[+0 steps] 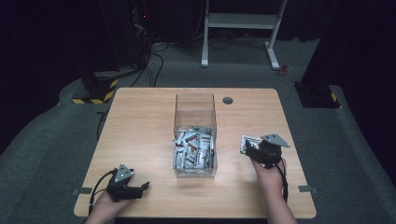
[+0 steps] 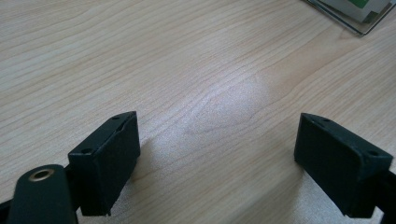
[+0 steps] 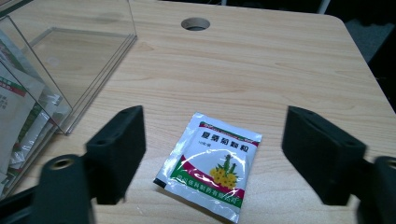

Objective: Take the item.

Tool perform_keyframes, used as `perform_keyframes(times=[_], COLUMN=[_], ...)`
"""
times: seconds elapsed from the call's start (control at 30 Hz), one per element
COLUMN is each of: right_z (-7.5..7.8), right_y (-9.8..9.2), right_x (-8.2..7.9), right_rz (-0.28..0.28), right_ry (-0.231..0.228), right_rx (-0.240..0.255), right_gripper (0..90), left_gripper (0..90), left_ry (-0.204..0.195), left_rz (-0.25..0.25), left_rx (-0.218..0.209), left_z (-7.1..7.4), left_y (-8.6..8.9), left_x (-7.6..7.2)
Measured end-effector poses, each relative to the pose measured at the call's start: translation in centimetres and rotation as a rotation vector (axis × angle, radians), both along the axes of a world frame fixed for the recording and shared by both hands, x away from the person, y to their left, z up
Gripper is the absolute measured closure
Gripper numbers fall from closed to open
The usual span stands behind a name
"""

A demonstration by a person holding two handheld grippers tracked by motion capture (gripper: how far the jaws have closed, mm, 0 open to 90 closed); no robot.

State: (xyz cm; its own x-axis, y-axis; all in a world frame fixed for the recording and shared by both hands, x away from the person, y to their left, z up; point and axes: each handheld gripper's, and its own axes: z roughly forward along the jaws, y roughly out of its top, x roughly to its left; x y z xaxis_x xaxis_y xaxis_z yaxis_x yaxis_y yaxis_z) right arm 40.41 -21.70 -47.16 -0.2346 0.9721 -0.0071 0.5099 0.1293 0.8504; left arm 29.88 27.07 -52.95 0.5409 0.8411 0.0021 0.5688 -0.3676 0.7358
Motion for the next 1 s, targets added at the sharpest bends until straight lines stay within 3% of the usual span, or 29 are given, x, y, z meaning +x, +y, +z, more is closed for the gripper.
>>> perform_keyframes(times=[0.03, 0.17, 0.5, 1.0], right_z=[0.0, 0.1, 0.2, -0.5], right_y=[0.1, 0.3, 1.4, 3.4], right_x=[0.0, -0.4, -1.8, -4.5], right_rz=[0.001, 0.011, 0.050, 0.113], right_ry=[0.004, -0.003, -0.001, -0.008], right_rx=[0.000, -0.024, -0.004, -0.015], right_gripper=[13.9, 13.7, 13.9, 13.9], left_gripper=[14.5, 14.5, 14.5, 14.5], left_ry=[0.000, 0.000, -0.002, -0.002], left_rz=[0.000, -0.001, -0.006, -0.005], left_rx=[0.000, 0.000, 0.004, 0.004], left_z=[0.0, 0.0, 0.0, 0.0], left_y=[0.0, 0.0, 0.0, 0.0], left_x=[0.0, 0.0, 0.1, 0.1])
